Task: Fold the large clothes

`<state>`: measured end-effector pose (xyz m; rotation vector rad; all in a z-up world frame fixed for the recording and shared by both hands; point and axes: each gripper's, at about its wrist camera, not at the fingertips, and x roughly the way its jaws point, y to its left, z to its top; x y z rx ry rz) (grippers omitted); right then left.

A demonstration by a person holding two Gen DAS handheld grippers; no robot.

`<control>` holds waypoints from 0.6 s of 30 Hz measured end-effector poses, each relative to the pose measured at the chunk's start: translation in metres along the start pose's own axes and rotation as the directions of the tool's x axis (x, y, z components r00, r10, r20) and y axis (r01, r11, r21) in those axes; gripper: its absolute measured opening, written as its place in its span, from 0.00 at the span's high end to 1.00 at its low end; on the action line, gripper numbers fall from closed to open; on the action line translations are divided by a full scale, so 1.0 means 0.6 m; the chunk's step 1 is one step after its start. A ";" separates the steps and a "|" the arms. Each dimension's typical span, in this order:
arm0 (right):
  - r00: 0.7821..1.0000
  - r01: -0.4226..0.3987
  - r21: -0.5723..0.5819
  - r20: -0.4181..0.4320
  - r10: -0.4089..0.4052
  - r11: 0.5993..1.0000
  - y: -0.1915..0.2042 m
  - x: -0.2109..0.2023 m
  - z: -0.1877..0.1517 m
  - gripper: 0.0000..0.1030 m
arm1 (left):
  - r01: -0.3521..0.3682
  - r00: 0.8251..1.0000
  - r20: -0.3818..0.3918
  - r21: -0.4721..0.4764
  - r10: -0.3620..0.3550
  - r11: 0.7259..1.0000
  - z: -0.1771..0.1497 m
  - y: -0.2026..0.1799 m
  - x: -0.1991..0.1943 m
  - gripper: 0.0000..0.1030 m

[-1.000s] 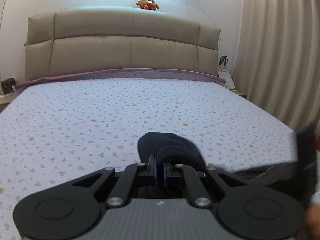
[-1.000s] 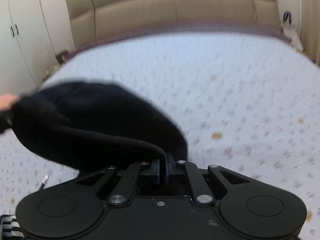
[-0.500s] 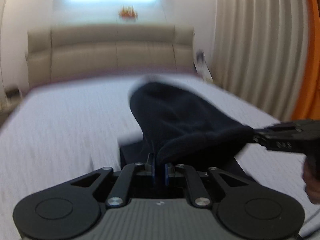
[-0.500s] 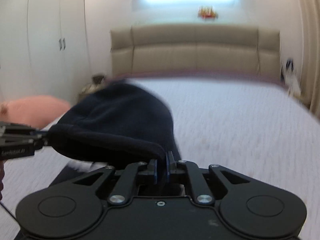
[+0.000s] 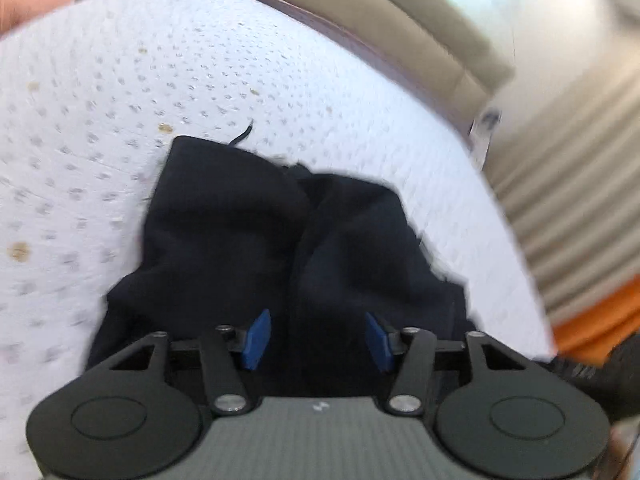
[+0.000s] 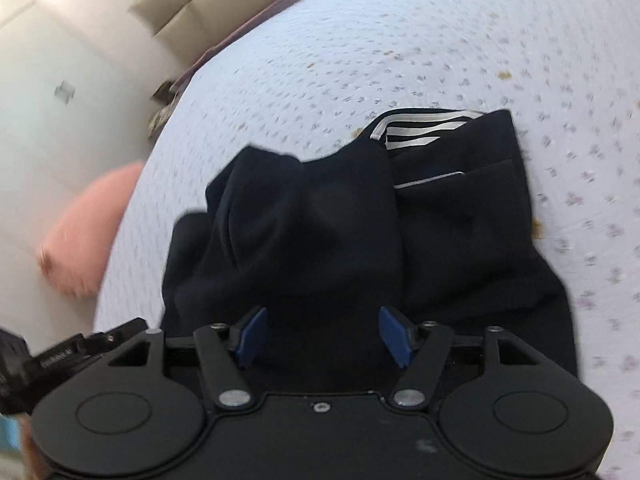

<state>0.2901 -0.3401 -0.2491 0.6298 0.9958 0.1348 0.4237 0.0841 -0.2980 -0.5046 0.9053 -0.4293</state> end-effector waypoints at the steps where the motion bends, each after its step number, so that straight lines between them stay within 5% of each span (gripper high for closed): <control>1: 1.000 0.001 0.028 -0.003 -0.001 1.000 0.001 0.015 0.010 0.25 | 0.011 1.000 -0.005 -0.044 -0.011 0.999 0.018 0.005 0.015 0.43; 3: 1.000 0.010 0.079 -0.028 -0.008 0.997 0.004 0.046 0.024 0.25 | 0.043 0.999 -0.023 -0.119 -0.046 0.992 0.036 0.012 0.045 0.38; 8: 0.995 0.035 0.191 -0.100 -0.017 0.981 0.005 0.091 0.025 0.23 | -0.010 0.984 -0.176 -0.207 -0.027 0.978 0.045 0.030 0.126 0.38; 10: 0.989 0.090 0.192 -0.134 -0.065 0.977 0.003 0.100 0.016 0.21 | 0.034 0.972 -0.216 -0.246 -0.088 0.969 0.041 0.036 0.153 0.52; 12: 0.981 0.134 0.228 -0.169 -0.096 0.964 -0.005 0.114 0.010 0.21 | 0.044 0.963 -0.249 -0.243 -0.106 0.969 0.042 0.027 0.168 0.89; 13: 0.980 0.129 0.242 -0.180 -0.086 0.962 -0.007 0.117 0.006 0.22 | 0.045 0.967 -0.235 -0.232 -0.101 0.972 0.045 0.021 0.166 0.91; 14: 0.977 0.130 0.240 -0.195 -0.084 0.962 -0.006 0.122 0.003 0.44 | 0.070 0.970 -0.212 -0.232 -0.120 0.970 0.047 0.014 0.157 0.91; 15: 0.979 0.110 0.239 -0.196 -0.063 0.965 -0.002 0.124 0.003 0.88 | 0.105 0.971 -0.182 -0.248 -0.153 0.963 0.052 0.008 0.145 0.91; 18: 0.993 -0.036 0.261 -0.101 0.065 0.965 0.021 0.097 0.017 0.96 | 0.228 0.964 -0.070 -0.278 -0.256 0.933 0.071 -0.012 0.093 0.91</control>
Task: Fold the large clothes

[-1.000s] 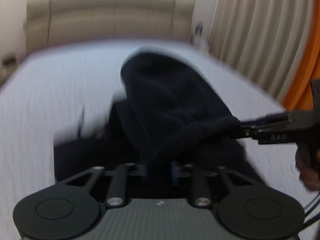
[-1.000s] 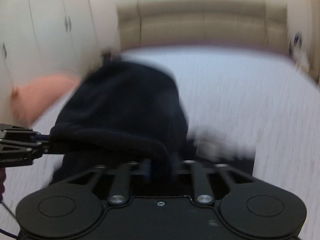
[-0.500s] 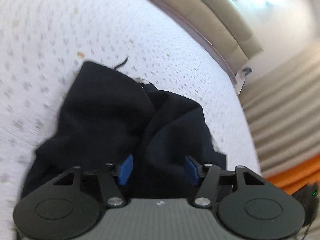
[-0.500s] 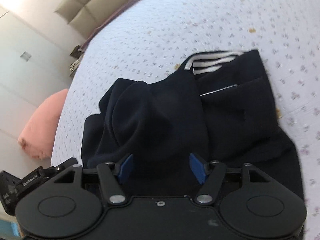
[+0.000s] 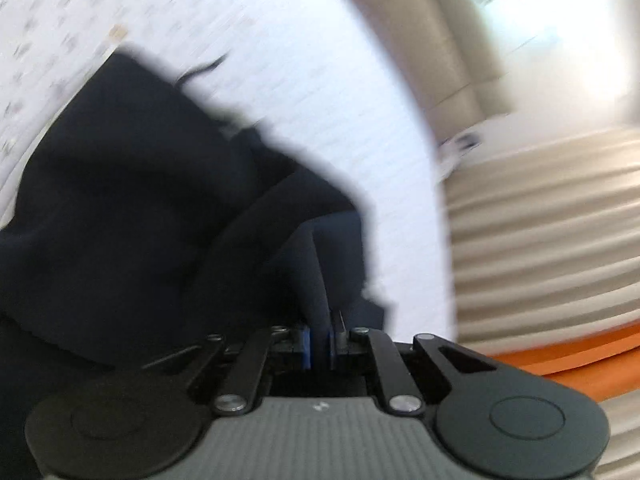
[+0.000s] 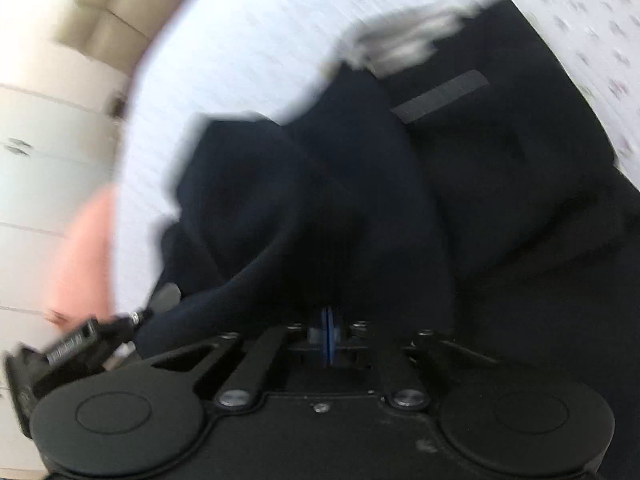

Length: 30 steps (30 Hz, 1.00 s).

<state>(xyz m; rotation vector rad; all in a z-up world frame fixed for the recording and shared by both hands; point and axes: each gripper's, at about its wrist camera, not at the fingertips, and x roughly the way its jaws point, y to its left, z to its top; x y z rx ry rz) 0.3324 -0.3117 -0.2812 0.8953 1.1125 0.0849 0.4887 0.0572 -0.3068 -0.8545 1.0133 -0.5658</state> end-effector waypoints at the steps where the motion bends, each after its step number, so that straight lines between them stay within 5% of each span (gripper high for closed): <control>1: 0.997 -0.061 -0.024 0.054 0.062 0.998 0.014 -0.018 0.004 0.96 | 0.039 0.998 0.042 0.021 -0.040 0.999 0.004 -0.020 -0.022 0.91; 4: 0.929 -0.241 -0.124 0.256 0.265 0.963 0.047 -0.094 0.024 0.96 | 0.145 0.975 0.154 0.087 -0.157 0.986 0.006 -0.055 -0.077 0.91; 6: 0.896 -0.270 -0.153 0.321 0.306 0.951 0.051 -0.134 0.034 0.96 | 0.139 0.969 0.183 0.160 -0.168 0.977 -0.004 -0.073 -0.108 0.90; 8: 0.899 -0.261 -0.160 0.318 0.299 0.952 0.039 -0.154 0.032 0.92 | 0.105 0.977 0.161 0.205 -0.140 0.973 -0.029 -0.076 -0.126 0.88; 10: 0.946 -0.185 -0.146 0.242 0.217 0.972 0.022 -0.148 0.017 0.67 | 0.113 0.982 0.135 0.148 -0.133 0.983 -0.056 -0.056 -0.125 0.88; 11: 0.963 -0.161 -0.124 0.196 0.183 0.979 0.011 -0.137 0.003 0.33 | 0.122 0.982 0.132 0.116 -0.137 0.986 -0.066 -0.046 -0.122 0.89; 12: 0.975 -0.158 -0.084 0.146 0.169 0.984 -0.005 -0.123 -0.016 0.17 | 0.137 0.981 0.129 0.089 -0.147 0.987 -0.072 -0.038 -0.117 0.91; 15: 0.971 -0.237 0.085 0.020 0.236 0.968 -0.045 -0.085 -0.056 0.17 | 0.178 0.974 0.133 0.060 -0.185 0.982 -0.083 -0.024 -0.111 0.91; 18: 0.943 -0.328 0.240 0.023 0.333 0.914 -0.066 -0.067 -0.069 0.17 | 0.142 0.980 0.127 0.082 -0.152 0.986 -0.075 -0.020 -0.109 0.91; 22: 0.987 -0.160 0.187 0.058 0.151 0.969 -0.068 -0.069 -0.060 0.17 | 0.009 0.995 0.097 0.109 -0.020 0.994 -0.069 -0.002 -0.097 0.86; 24: 0.997 -0.048 0.159 0.063 0.039 0.986 -0.072 -0.060 -0.067 0.17 | -0.040 0.998 0.052 0.109 0.034 0.993 -0.076 0.014 -0.086 0.71; 28: 0.999 -0.010 0.192 -0.029 0.016 0.981 -0.100 -0.004 -0.077 0.18 | -0.161 0.986 -0.044 0.055 0.164 0.985 -0.089 0.060 -0.020 0.69; 29: 0.998 -0.010 0.205 -0.065 0.024 0.979 -0.103 0.009 -0.083 0.42 | -0.217 0.974 -0.055 0.038 0.218 0.976 -0.092 0.074 -0.008 0.71; 30: 0.994 -0.031 0.215 -0.092 0.051 0.976 -0.107 0.021 -0.090 0.83 | -0.246 0.967 -0.064 0.033 0.248 0.969 -0.095 0.088 0.002 0.76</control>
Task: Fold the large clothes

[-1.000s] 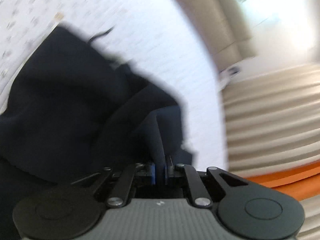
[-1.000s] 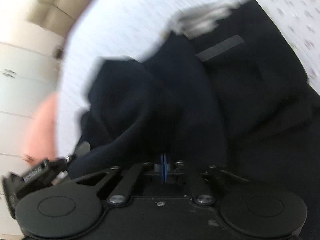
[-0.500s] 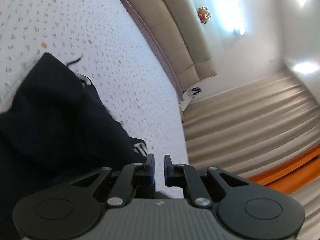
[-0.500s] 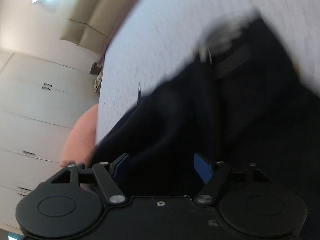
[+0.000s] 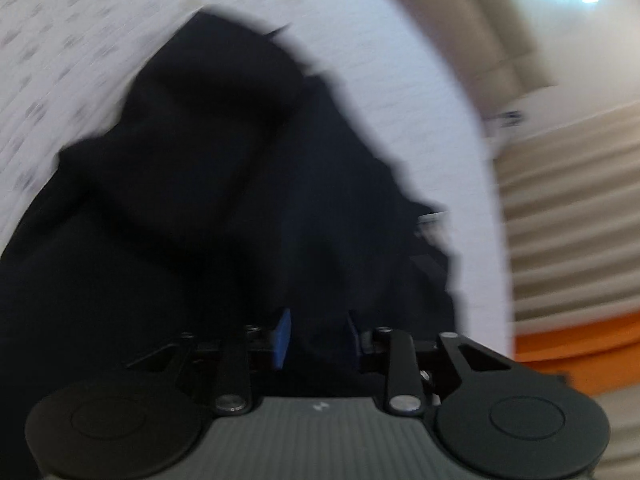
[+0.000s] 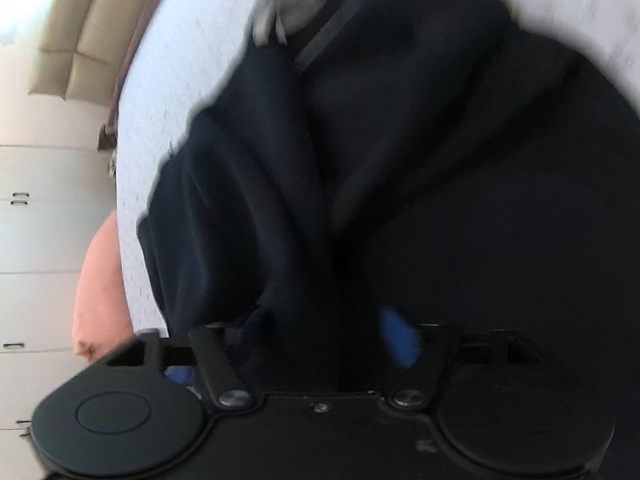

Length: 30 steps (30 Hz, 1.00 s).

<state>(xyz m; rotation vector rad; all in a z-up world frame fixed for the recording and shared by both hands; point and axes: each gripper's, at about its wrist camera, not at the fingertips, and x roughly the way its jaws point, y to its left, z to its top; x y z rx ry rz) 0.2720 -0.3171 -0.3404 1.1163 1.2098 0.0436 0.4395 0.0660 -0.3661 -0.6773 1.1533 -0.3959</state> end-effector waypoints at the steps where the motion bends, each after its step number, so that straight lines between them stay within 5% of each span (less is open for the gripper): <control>1: 0.999 -0.033 0.002 -0.011 0.034 0.999 0.004 0.002 -0.006 0.86 | -0.026 0.999 -0.019 -0.013 0.025 1.000 -0.002 0.012 0.009 0.79; 8: 0.977 -0.020 -0.293 0.196 0.080 0.956 0.112 -0.143 -0.053 0.93 | 0.104 0.993 -0.051 -0.031 -0.106 0.994 -0.014 0.015 -0.025 0.82; 11: 0.961 0.080 -0.374 0.275 0.028 0.924 0.139 -0.175 -0.059 0.93 | 0.064 0.996 -0.063 -0.017 -0.065 0.998 -0.027 0.019 -0.020 0.82; 16: 0.943 0.310 -0.401 0.247 -0.225 0.862 0.114 -0.106 -0.060 0.75 | -0.042 0.997 -0.059 0.017 0.043 0.999 -0.031 0.034 -0.026 0.82; 19: 0.956 0.254 -0.452 0.249 -0.152 0.855 0.138 -0.103 -0.071 0.68 | 0.066 0.998 -0.011 0.072 -0.065 0.995 -0.019 0.021 -0.059 0.81; 20: 0.960 0.230 -0.469 0.253 -0.119 0.853 0.147 -0.101 -0.075 0.58 | 0.100 0.995 -0.001 0.088 -0.100 0.991 -0.012 0.010 -0.060 0.81; 23: 0.952 0.245 -0.531 0.290 -0.097 0.811 0.187 -0.076 -0.085 0.59 | 0.128 0.992 -0.011 0.133 -0.127 0.983 0.004 -0.018 -0.035 0.81; 28: 0.917 0.395 -0.547 0.285 -0.279 0.738 0.173 0.019 -0.096 0.70 | -0.031 0.993 -0.103 0.226 0.056 0.974 -0.021 0.003 0.036 0.88; 30: 0.905 0.424 -0.544 0.279 -0.321 0.724 0.147 0.039 -0.102 0.78 | 0.012 0.994 -0.107 0.184 0.008 0.983 -0.027 0.023 0.034 0.89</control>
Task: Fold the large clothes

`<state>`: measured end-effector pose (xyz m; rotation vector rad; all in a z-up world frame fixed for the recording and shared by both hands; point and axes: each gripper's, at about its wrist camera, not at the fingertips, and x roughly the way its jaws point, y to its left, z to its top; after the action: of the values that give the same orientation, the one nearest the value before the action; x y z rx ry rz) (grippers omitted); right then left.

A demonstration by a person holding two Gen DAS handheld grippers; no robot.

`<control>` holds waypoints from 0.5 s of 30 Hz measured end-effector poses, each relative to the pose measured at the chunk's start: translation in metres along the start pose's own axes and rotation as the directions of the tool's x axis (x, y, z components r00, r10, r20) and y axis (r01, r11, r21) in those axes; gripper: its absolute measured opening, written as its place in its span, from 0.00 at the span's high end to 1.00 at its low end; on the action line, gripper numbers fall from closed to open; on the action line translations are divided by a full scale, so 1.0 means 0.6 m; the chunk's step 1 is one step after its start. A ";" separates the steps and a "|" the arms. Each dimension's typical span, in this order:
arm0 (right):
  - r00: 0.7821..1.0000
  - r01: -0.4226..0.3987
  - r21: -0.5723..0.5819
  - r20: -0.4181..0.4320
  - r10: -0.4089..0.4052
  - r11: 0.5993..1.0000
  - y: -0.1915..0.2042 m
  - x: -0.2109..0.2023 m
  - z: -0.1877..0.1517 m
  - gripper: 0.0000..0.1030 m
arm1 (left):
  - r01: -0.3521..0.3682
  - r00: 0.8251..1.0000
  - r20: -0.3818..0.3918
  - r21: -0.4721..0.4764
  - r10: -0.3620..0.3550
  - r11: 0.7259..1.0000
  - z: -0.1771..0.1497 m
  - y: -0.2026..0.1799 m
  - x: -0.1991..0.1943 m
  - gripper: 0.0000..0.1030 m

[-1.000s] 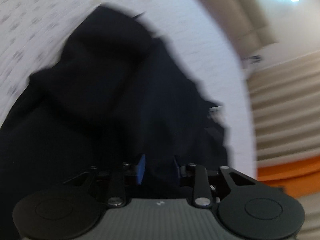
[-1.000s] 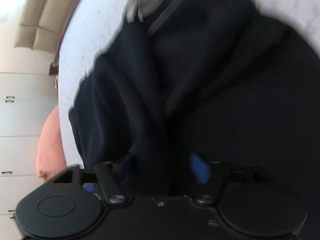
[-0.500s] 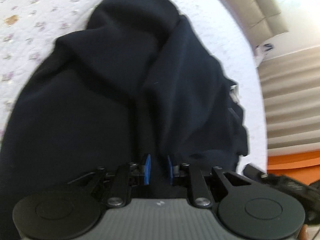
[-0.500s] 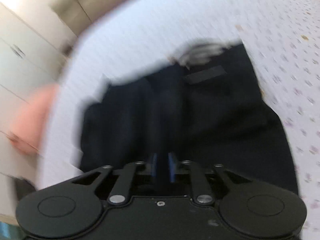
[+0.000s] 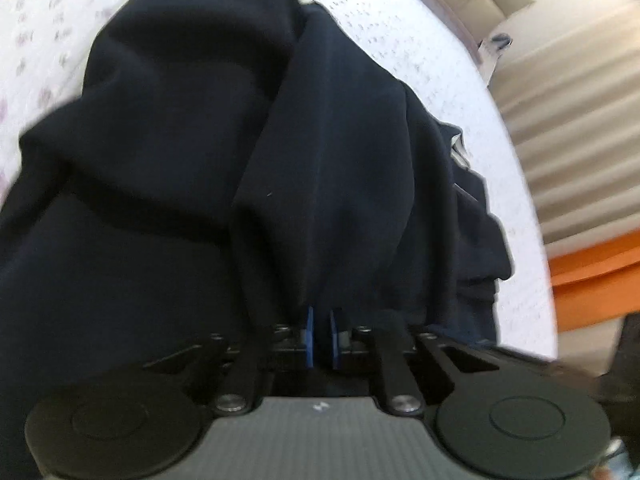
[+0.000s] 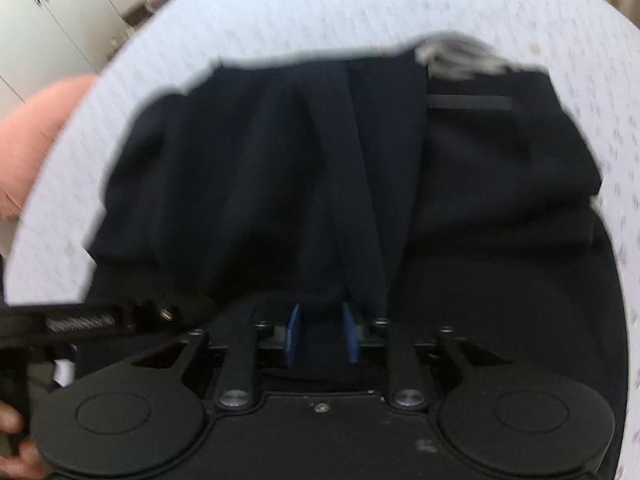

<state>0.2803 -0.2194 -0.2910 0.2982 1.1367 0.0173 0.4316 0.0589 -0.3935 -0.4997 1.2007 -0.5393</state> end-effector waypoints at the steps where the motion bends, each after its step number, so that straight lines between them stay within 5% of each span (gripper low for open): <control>1: 1.000 0.007 -0.003 0.018 -0.007 1.000 -0.002 0.004 -0.006 0.78 | 0.021 1.000 -0.003 -0.025 -0.021 0.999 0.000 0.006 -0.004 0.89; 5: 0.999 -0.004 0.038 0.043 0.002 0.999 0.000 -0.018 -0.003 0.78 | 0.036 0.999 0.038 0.027 -0.037 0.999 -0.014 0.009 -0.054 0.84; 8: 0.995 -0.019 0.051 0.098 0.014 0.998 -0.008 -0.072 -0.024 0.64 | 0.013 0.997 0.072 0.120 -0.021 0.993 -0.036 0.011 -0.107 0.80; 13: 0.996 -0.030 0.079 0.081 0.023 0.996 -0.040 -0.136 -0.092 0.62 | -0.051 0.993 0.110 0.115 0.039 0.992 -0.077 0.028 -0.196 0.79; 15: 0.997 -0.032 0.088 0.070 0.026 0.996 -0.055 -0.151 -0.125 0.51 | -0.085 0.989 0.133 0.105 0.070 0.991 -0.102 0.033 -0.229 0.77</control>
<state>0.1702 -0.2490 -0.2470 0.3915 1.0662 -0.0179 0.3387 0.1561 -0.3232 -0.3863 1.0561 -0.4963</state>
